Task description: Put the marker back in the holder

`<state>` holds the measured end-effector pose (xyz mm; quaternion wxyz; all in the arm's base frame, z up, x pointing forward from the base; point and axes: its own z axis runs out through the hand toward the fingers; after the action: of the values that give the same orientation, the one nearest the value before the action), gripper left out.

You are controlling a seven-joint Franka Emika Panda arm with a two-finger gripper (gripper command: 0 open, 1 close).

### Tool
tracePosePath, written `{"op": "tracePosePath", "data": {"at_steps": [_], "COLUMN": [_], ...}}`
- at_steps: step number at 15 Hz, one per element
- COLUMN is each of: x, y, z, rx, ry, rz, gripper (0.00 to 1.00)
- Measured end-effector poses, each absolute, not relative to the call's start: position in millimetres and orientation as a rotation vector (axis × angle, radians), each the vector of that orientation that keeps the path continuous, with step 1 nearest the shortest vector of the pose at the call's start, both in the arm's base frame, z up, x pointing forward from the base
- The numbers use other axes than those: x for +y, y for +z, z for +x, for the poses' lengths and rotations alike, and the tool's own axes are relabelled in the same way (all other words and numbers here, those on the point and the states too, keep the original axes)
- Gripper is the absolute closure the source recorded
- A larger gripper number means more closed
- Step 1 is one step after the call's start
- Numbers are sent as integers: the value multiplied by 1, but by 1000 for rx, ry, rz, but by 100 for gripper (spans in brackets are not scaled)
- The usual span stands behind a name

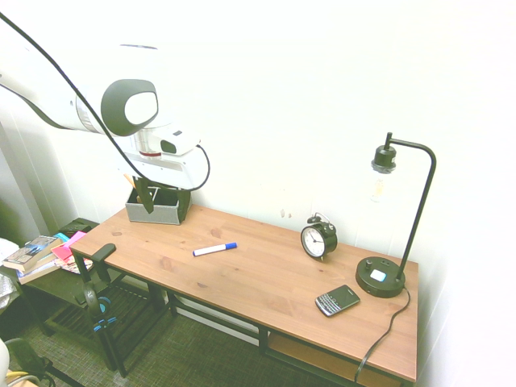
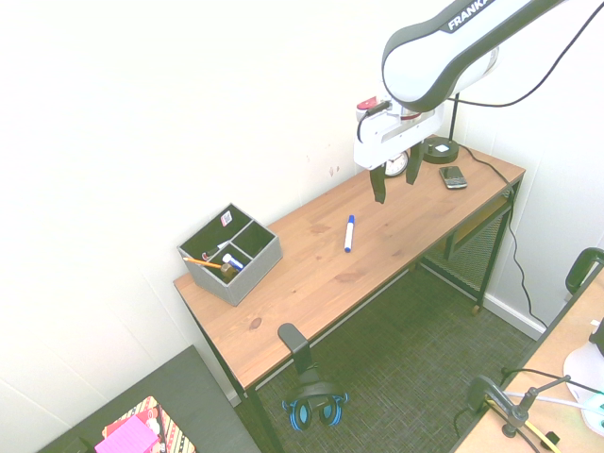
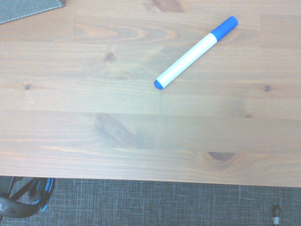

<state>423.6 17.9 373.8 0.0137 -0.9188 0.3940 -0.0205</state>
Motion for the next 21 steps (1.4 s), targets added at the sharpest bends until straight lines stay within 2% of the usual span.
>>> {"op": "tracePosePath", "data": {"at_steps": [6,14,21], "x": [27,34,19], "y": [363,279,208], "z": [432,493,529], "rx": [1443,2056,2191], "ry": [-139,-131,-29], "rz": [-2777,-2357,-2225], "gripper": [0,0,0]}}
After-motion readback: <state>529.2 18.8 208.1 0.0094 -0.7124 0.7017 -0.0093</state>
